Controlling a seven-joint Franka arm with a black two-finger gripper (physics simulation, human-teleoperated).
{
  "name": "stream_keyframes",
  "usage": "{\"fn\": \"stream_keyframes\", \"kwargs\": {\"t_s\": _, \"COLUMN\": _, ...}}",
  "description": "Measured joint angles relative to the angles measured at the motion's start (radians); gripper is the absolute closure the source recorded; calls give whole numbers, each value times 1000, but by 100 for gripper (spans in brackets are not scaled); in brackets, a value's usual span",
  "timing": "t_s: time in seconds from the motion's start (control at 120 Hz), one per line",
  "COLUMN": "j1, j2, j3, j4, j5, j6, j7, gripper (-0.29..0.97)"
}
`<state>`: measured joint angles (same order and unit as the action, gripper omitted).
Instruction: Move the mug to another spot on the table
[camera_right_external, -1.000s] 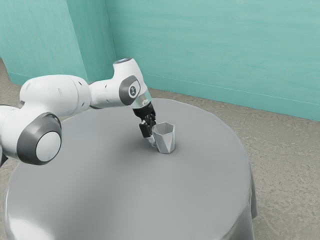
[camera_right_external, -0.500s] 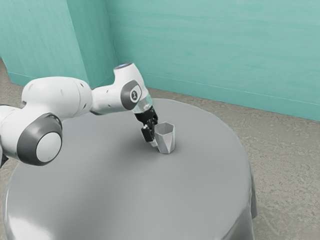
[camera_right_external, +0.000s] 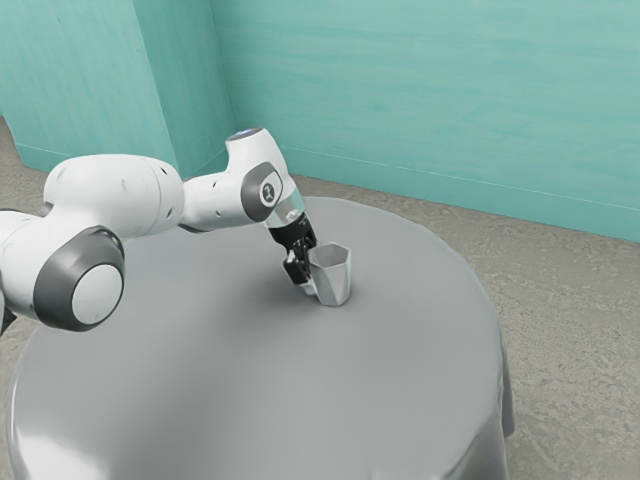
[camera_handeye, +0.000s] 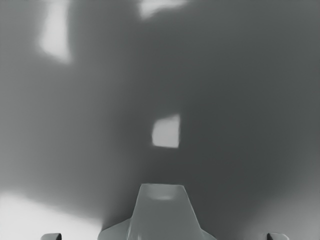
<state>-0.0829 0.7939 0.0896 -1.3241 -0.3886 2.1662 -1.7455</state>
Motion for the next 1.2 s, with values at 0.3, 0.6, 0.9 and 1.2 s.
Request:
{"fn": "stream_keyframes", "kwargs": {"t_s": 0.3, "j1": -1, "j2": 0, "j3": 0, "j4": 0, "j5": -4, "j6": 0, "j7": 21, "gripper": 31}}
{"fn": "stream_keyframes", "kwargs": {"t_s": 0.6, "j1": -4, "j2": -2, "j3": 1, "j4": 0, "j5": -4, "j6": 0, "j7": 35, "gripper": 34}}
{"fn": "stream_keyframes", "kwargs": {"t_s": 0.9, "j1": -7, "j2": -4, "j3": 1, "j4": -2, "j5": -5, "j6": 0, "j7": 42, "gripper": 34}}
{"fn": "stream_keyframes", "kwargs": {"t_s": 1.2, "j1": -5, "j2": -57, "j3": 10, "j4": -51, "j5": -5, "j6": 2, "j7": 49, "gripper": 49}}
